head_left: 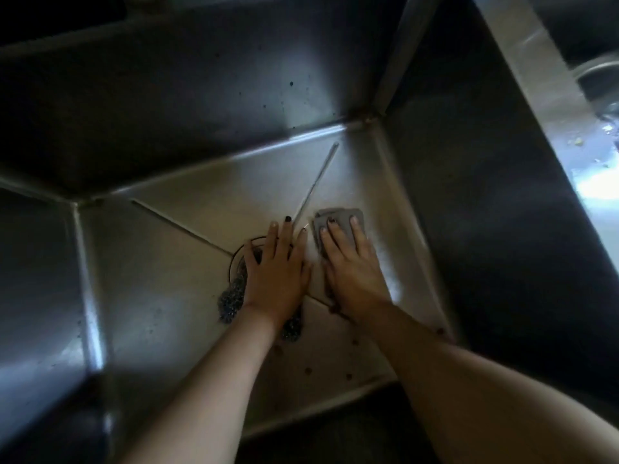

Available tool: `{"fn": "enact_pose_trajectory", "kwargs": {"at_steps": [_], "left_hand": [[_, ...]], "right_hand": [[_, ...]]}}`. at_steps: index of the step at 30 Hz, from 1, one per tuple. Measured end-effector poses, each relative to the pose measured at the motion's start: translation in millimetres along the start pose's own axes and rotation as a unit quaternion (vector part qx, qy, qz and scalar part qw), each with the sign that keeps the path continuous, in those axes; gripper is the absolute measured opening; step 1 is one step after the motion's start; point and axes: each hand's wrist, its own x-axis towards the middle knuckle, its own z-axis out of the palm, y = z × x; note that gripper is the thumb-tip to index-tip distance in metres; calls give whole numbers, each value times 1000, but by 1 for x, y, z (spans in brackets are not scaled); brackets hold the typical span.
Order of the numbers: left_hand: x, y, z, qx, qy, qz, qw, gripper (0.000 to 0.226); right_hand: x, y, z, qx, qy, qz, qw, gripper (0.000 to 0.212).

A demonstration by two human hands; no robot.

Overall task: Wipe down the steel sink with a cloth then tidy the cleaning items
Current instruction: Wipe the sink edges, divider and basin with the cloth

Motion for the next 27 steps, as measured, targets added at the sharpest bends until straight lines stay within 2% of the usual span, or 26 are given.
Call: {"fn": "enact_pose_trajectory", "kwargs": {"at_steps": [2,6,8,10,12,16,20,21,24,27], "left_hand": [[0,0,-1,0,-1,3,1000,57],[-1,-1,-1,-17,8,0,1000,57],[-2,-1,-2,-26,10,-2,1000,57],[-2,-1,-3,-32,8,-4,999,57],[-2,-1,-3,-33,8,-5,999,57],[-2,1,-1,-22,15,-10,1000,57],[-2,0,-2,-18,15,-6,1000,56],[-2,0,-2,-19,15,-5,1000,56],[-2,0,-1,-21,18,0,1000,57],[-1,-1,-1,-27,20,0,999,57]], "right_hand": [[15,15,3,-27,19,-30,999,48],[41,37,-14,-98,37,-112,988,51],[48,47,-23,-147,57,-122,980,50],[47,61,-26,-151,59,-114,980,54],[39,72,-26,-117,14,-80,990,58],[21,80,-20,-161,-3,-28,987,62],[-3,70,-22,-243,-80,-44,966,57],[-11,62,-27,-251,-84,-56,963,62],[-27,43,-35,-235,-27,-105,966,68],[-31,41,-14,-170,-124,-43,977,62]]}}
